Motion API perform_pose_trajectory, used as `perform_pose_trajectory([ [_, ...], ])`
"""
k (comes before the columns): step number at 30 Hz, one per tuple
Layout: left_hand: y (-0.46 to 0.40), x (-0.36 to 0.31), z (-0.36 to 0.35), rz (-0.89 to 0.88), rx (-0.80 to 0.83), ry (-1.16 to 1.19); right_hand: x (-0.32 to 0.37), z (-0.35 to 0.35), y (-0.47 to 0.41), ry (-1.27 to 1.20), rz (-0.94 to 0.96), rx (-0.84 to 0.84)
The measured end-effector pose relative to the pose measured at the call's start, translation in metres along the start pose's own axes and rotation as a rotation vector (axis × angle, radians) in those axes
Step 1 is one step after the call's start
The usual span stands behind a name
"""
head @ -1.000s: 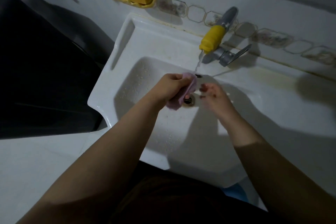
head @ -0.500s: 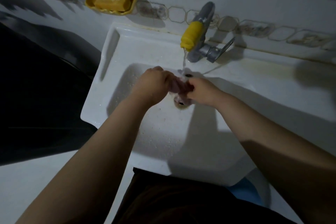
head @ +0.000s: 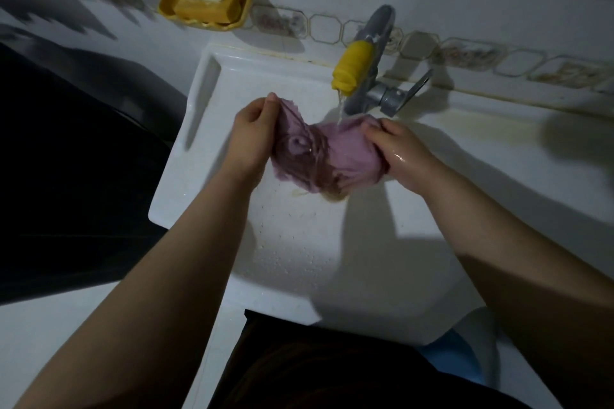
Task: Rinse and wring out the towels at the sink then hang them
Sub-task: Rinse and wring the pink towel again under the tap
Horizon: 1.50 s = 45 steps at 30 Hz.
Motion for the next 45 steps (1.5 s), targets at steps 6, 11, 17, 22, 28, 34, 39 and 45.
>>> perform_pose_trajectory([
  [6,0.010,-0.003,-0.031,0.180,0.171,0.261,0.025,-0.018,0.015,0.360,0.192,-0.063],
  [11,0.024,0.006,-0.047,0.438,0.265,0.404,0.018,-0.049,0.036,0.274,0.189,0.098],
  [17,0.006,0.016,-0.017,0.190,0.042,0.021,0.028,-0.015,0.027,0.182,0.266,-0.126],
  [22,-0.001,0.032,-0.022,0.244,-0.078,-0.021,0.047,-0.031,0.035,0.045,0.246,-0.101],
  [28,0.007,0.046,-0.081,0.497,-0.037,0.302,0.062,-0.046,0.000,0.420,0.188,-0.354],
  [34,0.001,0.044,-0.081,0.461,-0.030,0.272,0.059,-0.059,0.009,0.426,0.210,-0.371],
  [39,0.015,0.036,-0.084,0.479,-0.040,0.257,0.062,-0.033,-0.014,0.447,0.114,-0.436],
  [45,0.016,0.032,-0.081,0.478,0.171,0.280,0.063,-0.046,0.001,0.531,0.145,-0.382],
])
Point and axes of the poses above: each hand's wrist, its own y-axis away from the middle knuckle, its own z-axis out of the back of the hand, x = y × z, the point moved 6 cm from there along -y, towards the middle knuckle, and after that the axes turned 5 degrees about y, right-handed, at the moved point
